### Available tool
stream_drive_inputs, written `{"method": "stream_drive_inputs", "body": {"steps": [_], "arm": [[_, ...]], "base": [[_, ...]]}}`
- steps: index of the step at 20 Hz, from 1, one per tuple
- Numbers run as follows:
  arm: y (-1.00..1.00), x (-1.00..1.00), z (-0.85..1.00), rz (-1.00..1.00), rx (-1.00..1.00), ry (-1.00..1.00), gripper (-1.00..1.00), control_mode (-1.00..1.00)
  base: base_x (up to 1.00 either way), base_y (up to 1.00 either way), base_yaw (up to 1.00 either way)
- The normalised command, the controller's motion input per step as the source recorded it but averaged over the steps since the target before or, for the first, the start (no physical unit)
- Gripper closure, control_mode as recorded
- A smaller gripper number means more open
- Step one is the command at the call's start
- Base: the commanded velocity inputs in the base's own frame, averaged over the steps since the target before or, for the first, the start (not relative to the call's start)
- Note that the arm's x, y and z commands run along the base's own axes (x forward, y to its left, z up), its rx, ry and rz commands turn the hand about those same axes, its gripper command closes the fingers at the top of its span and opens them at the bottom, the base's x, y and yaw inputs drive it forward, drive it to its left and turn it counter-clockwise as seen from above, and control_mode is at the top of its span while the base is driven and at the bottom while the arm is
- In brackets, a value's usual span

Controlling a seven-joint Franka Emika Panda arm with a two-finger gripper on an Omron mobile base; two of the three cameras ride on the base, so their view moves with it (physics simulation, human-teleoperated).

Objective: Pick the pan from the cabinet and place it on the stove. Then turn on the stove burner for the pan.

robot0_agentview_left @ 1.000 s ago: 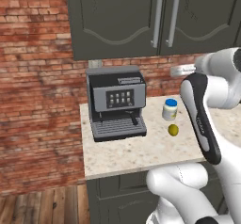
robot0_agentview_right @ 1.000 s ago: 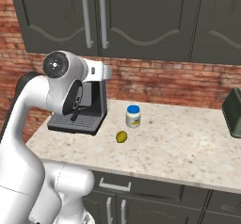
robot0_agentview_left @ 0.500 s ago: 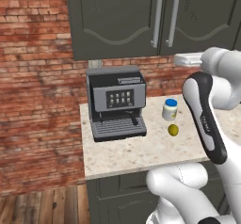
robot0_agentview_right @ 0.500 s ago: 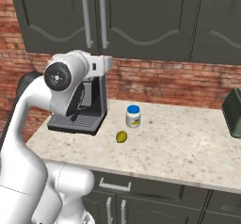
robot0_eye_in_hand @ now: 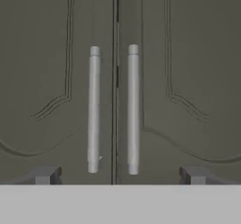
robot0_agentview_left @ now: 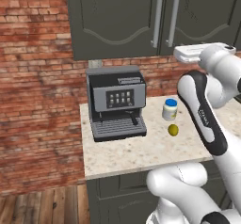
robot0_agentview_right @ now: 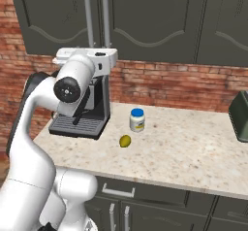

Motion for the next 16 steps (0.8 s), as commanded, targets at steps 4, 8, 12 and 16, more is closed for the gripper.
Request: {"method": "stream_drive_inputs", "body": {"steps": [4, 8, 12, 16], "arm": [[0.00, 0.45, 0.11, 0.00, 0.00, -0.11, -1.00, -1.00], [0.00, 0.53, 0.10, 0.00, 0.01, -0.03, -1.00, -1.00], [-0.08, 0.52, 0.06, 0.00, 0.00, 0.00, -1.00, -1.00], [-0.08, 0.52, 0.01, 0.00, 0.00, 0.00, -1.00, -1.00]], "base": [[0.00, 0.00, 0.00], [0.00, 0.00, 0.00], [0.00, 0.00, 0.00], [0.00, 0.00, 0.00]]}}
